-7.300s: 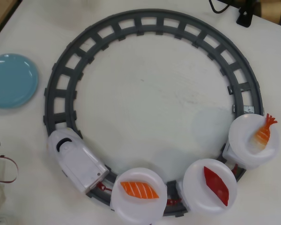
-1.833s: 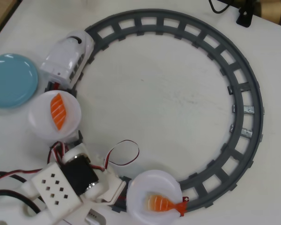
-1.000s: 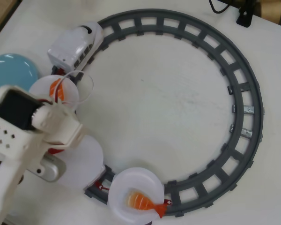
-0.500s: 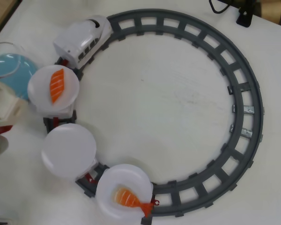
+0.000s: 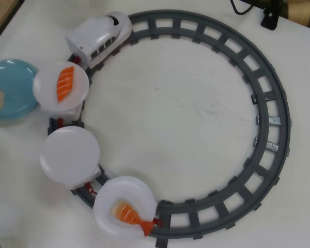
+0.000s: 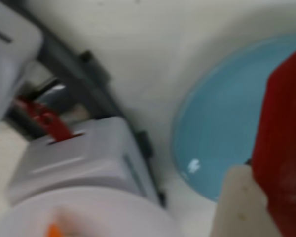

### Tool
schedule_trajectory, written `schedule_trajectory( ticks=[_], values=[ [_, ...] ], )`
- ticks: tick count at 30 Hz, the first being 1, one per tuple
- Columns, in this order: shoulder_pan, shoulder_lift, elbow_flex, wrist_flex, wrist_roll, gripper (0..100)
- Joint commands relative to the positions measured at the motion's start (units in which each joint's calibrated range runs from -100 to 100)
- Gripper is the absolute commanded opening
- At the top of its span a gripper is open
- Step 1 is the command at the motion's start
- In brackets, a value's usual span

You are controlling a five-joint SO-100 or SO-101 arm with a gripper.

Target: Pick up the sushi from the Shinkansen and put it on the blue dish

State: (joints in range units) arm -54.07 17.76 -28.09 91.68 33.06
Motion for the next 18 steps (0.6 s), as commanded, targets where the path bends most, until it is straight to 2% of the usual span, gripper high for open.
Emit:
schedule_trajectory(
  ticks=[1,18],
  values=[
    [-1.57,4.77,-10.42,0.17,-0.94,3],
    [-2.18,32.89,-40.53,0.51,-1.83,4]
  ],
)
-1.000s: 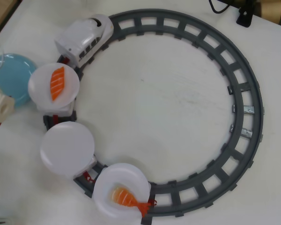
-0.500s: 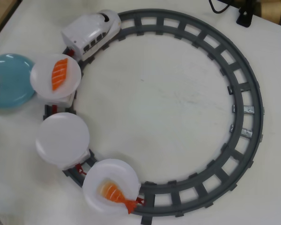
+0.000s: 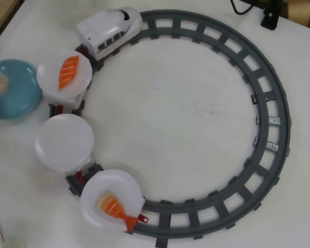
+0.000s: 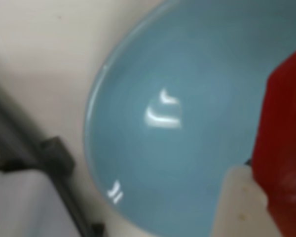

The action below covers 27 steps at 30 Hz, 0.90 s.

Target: Pick up the sushi from the Shinkansen and put it on the blue dish

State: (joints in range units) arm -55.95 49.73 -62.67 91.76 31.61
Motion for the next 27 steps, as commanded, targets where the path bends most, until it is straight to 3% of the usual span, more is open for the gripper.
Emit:
schedule_trajectory(
  ticks=[1,6,12,17,21,27],
  values=[
    [-0.3,2.0,-7.21,0.42,-0.39,4],
    [0.31,5.4,-11.54,0.51,-0.07,19],
    [0.14,5.89,-12.89,0.68,0.09,30],
    [-0.04,5.48,-17.85,7.81,-0.54,30],
    [0.58,3.99,-24.52,7.64,-3.89,30],
    [0.14,-8.29,-11.54,7.64,-6.87,30]
  ],
)
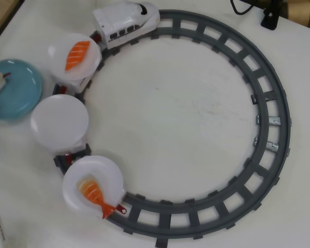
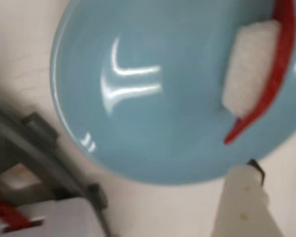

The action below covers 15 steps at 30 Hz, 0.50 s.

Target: Pick up the sushi from the Shinkansen and put it on the blue dish

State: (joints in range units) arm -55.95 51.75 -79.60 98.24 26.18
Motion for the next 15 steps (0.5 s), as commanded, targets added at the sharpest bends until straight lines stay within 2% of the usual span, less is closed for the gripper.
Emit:
schedule_trajectory(
  ticks=[1,15],
  values=[
    [0.14,-12.97,9.08,1.17,-1.91,30],
    [1.81,-51.71,66.7,1.09,-8.55,30]
  ],
)
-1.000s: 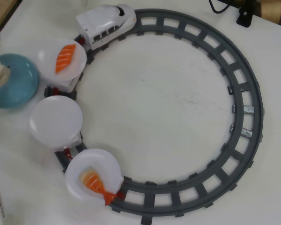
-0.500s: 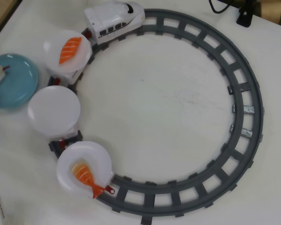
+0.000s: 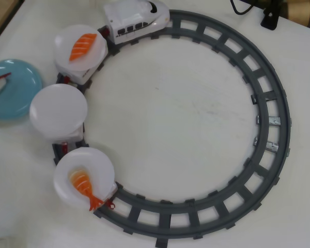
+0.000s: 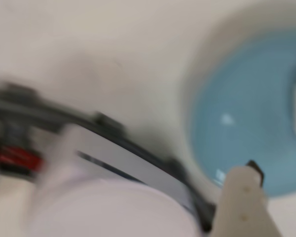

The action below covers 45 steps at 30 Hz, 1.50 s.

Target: Pick up the sushi from the Shinkansen and put it on the blue dish

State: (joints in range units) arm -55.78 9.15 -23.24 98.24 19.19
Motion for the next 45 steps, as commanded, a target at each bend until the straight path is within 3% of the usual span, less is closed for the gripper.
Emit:
schedule_trajectory(
  ticks=[1,5,12,21,30,39,45],
  values=[
    [2.0,-10.6,13.23,1.09,-2.09,30],
    [4.2,-15.33,24.41,0.32,-4.39,30],
    [7.9,-24.46,44.7,-10.46,-4.65,29],
    [6.93,-43.79,64.63,-16.07,-8.58,3],
    [6.31,-48.02,72.02,-21.5,-14.38,3],
    [6.49,-48.18,83.38,-33.82,-15.9,3],
    [6.49,-55.15,86.81,-34.92,-17.26,3]
  ],
)
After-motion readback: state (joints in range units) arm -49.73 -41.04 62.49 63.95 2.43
